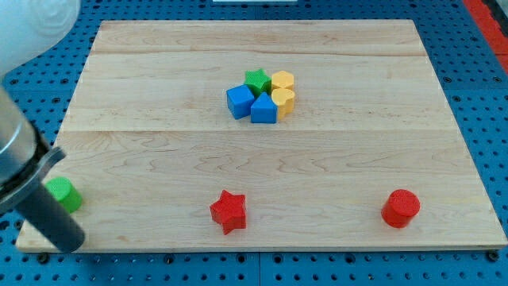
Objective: Push green circle to the group of blocks
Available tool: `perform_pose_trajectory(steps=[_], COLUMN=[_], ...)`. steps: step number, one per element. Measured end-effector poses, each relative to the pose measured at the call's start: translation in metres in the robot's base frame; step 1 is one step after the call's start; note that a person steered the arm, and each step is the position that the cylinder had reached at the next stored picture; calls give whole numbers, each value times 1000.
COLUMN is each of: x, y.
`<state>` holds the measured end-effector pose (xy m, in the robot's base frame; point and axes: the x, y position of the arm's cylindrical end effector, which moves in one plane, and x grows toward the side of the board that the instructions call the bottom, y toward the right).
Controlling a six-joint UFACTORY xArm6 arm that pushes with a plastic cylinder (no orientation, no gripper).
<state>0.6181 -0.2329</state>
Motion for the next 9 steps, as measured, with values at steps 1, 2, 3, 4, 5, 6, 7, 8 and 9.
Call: perform_pose_trajectory(steps=[1, 2, 3, 4, 5, 6, 7, 8, 9], x=[-3, -17, -39, -68, -78, -57, -77, -100, -111], y=[-69, -43, -15, -2, -2, -47, -72, -52, -5])
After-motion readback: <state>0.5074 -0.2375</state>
